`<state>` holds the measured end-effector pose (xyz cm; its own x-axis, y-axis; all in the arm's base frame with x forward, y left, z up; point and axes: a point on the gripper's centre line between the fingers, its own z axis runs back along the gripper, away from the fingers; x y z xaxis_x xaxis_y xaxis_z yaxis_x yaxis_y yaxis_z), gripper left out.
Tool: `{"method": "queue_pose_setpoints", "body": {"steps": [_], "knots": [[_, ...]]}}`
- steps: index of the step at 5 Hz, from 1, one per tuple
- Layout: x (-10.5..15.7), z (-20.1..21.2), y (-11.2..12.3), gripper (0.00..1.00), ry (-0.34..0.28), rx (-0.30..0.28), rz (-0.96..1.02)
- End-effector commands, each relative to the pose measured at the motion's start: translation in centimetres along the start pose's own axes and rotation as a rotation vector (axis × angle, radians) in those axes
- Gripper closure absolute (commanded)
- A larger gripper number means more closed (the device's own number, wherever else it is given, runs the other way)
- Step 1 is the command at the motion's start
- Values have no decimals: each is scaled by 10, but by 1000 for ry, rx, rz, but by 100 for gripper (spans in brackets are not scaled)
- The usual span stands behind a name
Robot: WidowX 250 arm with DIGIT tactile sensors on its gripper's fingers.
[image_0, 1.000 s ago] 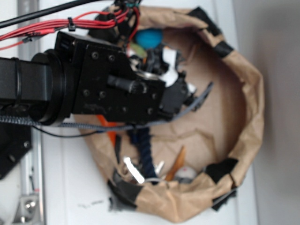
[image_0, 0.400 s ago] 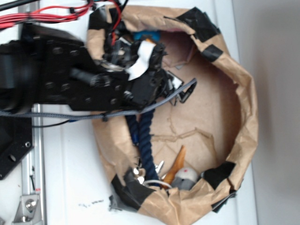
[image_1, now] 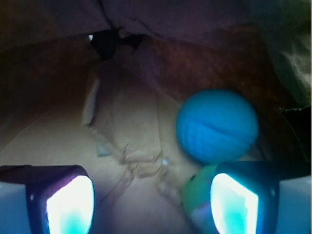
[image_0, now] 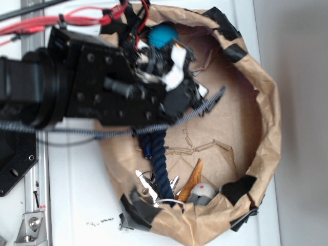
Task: Grab the blue ball.
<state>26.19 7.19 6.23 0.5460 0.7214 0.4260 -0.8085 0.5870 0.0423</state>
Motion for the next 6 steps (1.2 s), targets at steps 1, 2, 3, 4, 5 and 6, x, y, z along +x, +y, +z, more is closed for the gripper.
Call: {"method": "queue_pose_setpoints", "body": {"steps": [1, 2, 3, 4, 5, 6], "knots": [[15, 44, -33, 0, -8, -117, 83], [10, 38, -48, 0, -25, -103, 84], [10, 20, -31, 0, -55, -70, 55], [12, 14, 10, 0, -81, -30, 59], [13, 15, 39, 0, -92, -8, 75], [19, -5, 57, 0, -44, 14, 101]]}}
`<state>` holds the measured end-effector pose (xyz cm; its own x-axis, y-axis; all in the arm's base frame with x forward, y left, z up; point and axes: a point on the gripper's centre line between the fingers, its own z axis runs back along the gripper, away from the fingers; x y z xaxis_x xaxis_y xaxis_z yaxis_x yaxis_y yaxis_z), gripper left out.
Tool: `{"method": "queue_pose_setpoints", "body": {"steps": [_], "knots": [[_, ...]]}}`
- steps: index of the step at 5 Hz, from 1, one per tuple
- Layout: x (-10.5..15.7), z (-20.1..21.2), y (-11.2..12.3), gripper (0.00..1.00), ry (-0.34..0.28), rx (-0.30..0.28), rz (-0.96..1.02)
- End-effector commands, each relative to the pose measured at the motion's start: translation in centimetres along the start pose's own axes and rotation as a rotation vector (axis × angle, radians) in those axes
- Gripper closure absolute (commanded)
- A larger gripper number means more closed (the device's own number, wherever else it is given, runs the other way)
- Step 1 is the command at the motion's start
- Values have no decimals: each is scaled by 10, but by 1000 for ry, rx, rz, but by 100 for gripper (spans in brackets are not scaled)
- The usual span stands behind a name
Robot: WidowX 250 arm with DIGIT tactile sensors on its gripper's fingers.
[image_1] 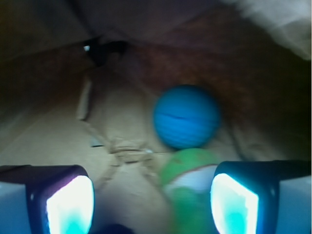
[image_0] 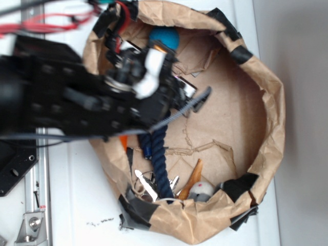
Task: Grab the blue ball.
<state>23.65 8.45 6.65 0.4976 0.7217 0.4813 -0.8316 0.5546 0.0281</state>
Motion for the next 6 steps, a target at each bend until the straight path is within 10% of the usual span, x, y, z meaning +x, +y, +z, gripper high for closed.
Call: {"method": "queue_pose_setpoints", "body": {"steps": [1, 6], "knots": [[26, -24, 22, 0, 30, 29, 45], [14, -49, 62, 0, 113, 144, -46]]}}
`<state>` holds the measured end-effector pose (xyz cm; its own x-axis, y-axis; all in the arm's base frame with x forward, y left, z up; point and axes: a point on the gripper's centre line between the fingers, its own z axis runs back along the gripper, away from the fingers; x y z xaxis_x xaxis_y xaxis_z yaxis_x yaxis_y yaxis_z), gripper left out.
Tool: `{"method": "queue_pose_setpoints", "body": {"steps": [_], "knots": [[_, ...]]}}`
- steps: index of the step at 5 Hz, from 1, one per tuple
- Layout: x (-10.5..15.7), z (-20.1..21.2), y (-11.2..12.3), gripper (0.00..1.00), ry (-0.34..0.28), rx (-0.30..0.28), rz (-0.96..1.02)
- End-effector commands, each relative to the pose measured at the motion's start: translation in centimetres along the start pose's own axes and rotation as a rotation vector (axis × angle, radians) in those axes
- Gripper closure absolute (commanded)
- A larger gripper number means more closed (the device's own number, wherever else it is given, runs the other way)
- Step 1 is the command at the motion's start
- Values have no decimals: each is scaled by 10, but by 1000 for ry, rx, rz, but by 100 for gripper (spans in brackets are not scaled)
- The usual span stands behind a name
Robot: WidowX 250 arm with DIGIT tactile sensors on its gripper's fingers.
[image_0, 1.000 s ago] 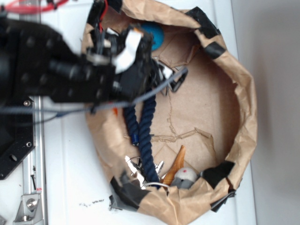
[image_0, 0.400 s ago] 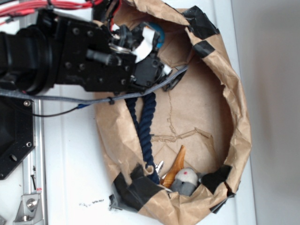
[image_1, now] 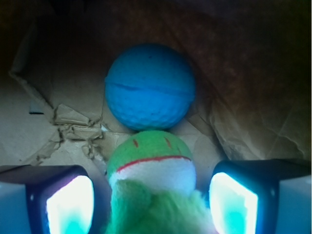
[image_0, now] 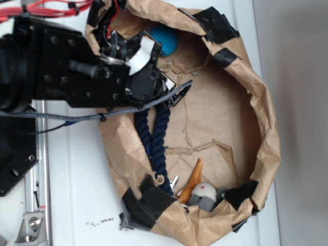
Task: Grab the blue ball.
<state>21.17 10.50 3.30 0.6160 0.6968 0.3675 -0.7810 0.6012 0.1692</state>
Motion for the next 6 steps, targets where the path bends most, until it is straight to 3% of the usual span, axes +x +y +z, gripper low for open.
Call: {"method": "queue_pose_setpoints", "body": {"steps": [1, 2, 3, 5, 6], "knots": [[41, -28, 39, 0, 6, 58, 93], [41, -30, 39, 0, 14, 66, 84], [40, -28, 39, 100, 13, 80, 96], [42, -21, 34, 100, 11, 73, 68], [47, -3, 22, 100, -24, 28, 46]]}}
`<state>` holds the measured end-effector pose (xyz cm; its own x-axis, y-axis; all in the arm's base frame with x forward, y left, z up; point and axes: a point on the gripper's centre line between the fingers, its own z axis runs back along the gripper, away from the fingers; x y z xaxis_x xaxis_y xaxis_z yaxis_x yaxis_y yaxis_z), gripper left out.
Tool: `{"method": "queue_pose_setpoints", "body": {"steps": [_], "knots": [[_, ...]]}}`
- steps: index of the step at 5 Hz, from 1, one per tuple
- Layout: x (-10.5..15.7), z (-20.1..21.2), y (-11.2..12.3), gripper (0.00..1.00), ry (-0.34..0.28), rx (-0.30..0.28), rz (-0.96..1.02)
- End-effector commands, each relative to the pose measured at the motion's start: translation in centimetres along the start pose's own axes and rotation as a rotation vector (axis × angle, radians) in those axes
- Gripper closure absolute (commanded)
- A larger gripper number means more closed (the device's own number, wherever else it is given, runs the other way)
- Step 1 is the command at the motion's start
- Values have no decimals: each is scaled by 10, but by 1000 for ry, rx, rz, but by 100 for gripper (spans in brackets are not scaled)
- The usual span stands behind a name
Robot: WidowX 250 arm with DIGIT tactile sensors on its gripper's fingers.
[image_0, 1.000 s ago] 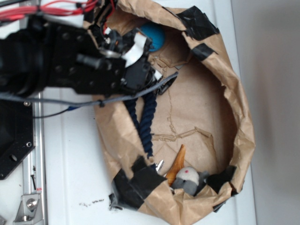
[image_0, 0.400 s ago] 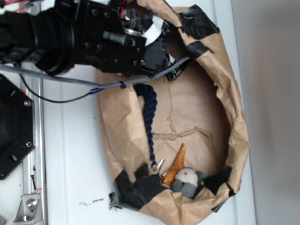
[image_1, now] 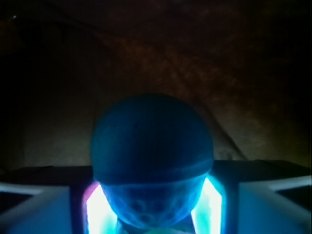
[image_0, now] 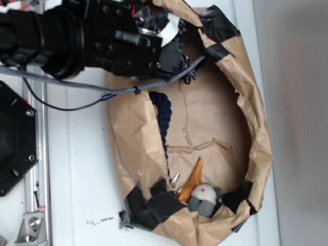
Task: Grab the blue ball.
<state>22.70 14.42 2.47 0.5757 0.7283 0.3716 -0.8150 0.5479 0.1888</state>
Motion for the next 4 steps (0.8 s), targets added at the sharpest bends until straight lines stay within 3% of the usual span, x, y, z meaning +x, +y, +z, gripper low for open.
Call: {"method": "queue_pose_setpoints", "body": {"steps": [1, 2, 3, 4], "knots": [[15, 67, -25, 100, -58, -167, -81], [6, 104, -56, 100, -13, -311, -187], [-4, 119, -71, 100, 32, -356, -269], [-17, 131, -90, 100, 210, -508, -476]]}}
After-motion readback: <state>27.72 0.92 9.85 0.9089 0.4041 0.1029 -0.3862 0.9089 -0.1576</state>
